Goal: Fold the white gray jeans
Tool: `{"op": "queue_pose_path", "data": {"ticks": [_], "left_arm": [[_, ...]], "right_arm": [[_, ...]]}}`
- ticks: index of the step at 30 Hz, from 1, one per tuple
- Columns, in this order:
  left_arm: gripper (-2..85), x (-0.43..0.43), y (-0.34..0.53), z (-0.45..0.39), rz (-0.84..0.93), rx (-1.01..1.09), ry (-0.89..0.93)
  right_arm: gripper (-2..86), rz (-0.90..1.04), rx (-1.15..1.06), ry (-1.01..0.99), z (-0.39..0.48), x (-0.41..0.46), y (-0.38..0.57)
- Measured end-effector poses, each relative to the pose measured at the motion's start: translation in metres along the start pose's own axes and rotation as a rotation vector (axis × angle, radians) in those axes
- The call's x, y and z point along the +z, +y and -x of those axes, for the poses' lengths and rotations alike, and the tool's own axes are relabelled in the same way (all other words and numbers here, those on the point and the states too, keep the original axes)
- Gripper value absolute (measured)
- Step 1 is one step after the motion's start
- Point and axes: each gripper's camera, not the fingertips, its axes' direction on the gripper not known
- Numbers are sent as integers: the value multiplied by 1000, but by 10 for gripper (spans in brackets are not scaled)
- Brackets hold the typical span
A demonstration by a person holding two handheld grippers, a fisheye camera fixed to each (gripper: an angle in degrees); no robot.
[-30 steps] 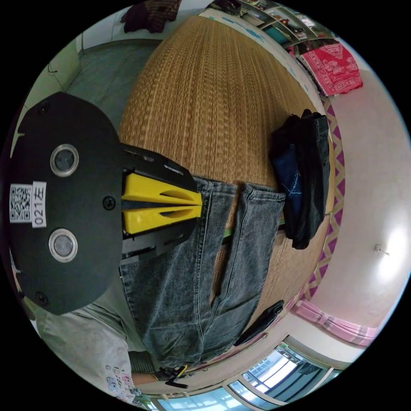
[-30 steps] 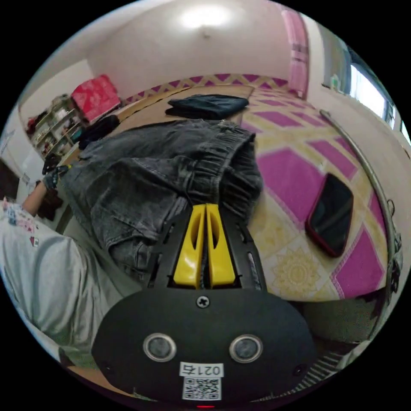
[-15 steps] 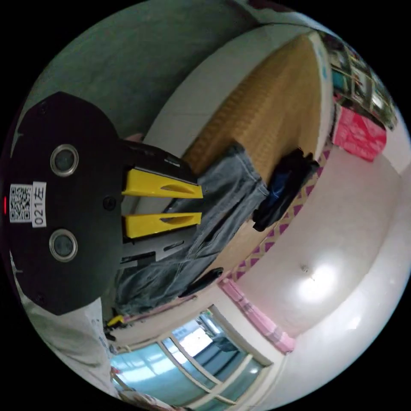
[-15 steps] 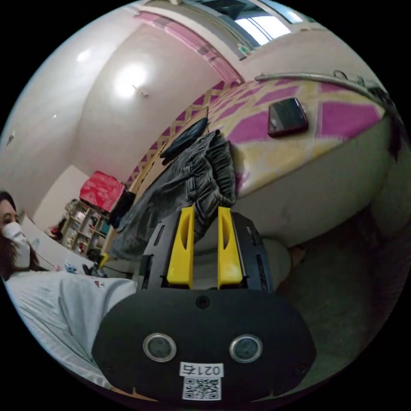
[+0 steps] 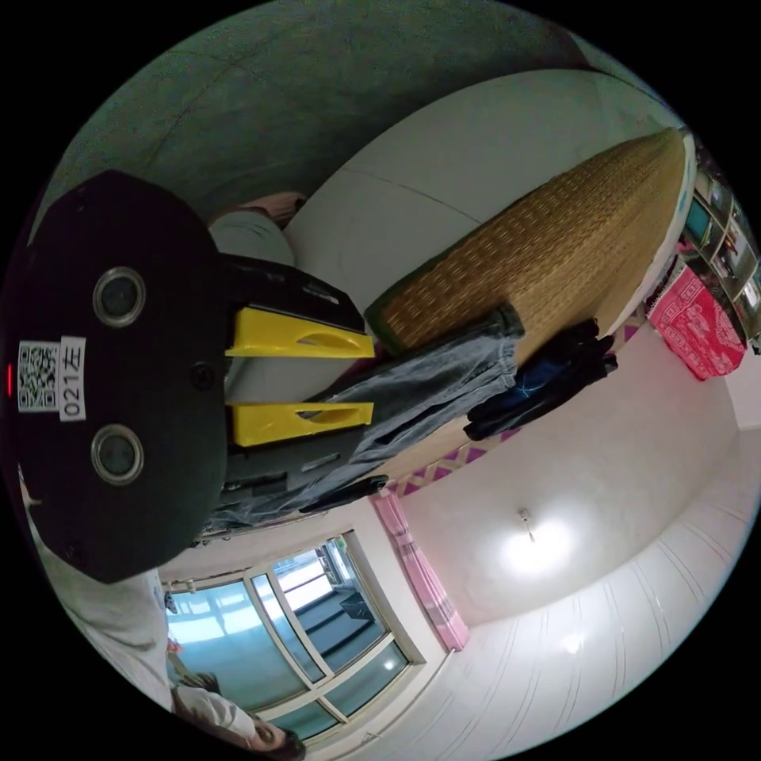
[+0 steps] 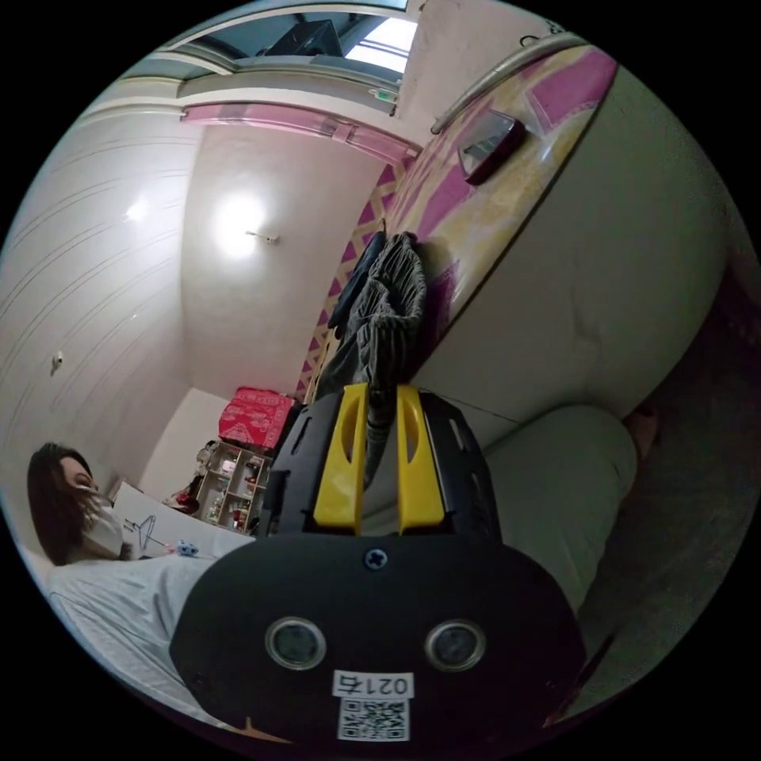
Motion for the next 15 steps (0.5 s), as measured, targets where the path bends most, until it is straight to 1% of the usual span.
{"op": "queue_pose_path", "data": {"ticks": [7,13,14,15], "left_arm": [[73,4,-18,8,10,-16,8],[63,7,-28,5,42,13,44],[59,9,-29,2,47,28,85],[57,11,-32,-1,51,34,86]], "right_arm": [[69,17,18,66,4,6,-6],[70,55,51,71,2,14,-4],[71,60,55,72,2,15,-4],[71,69,60,72,3,18,-3]]}}
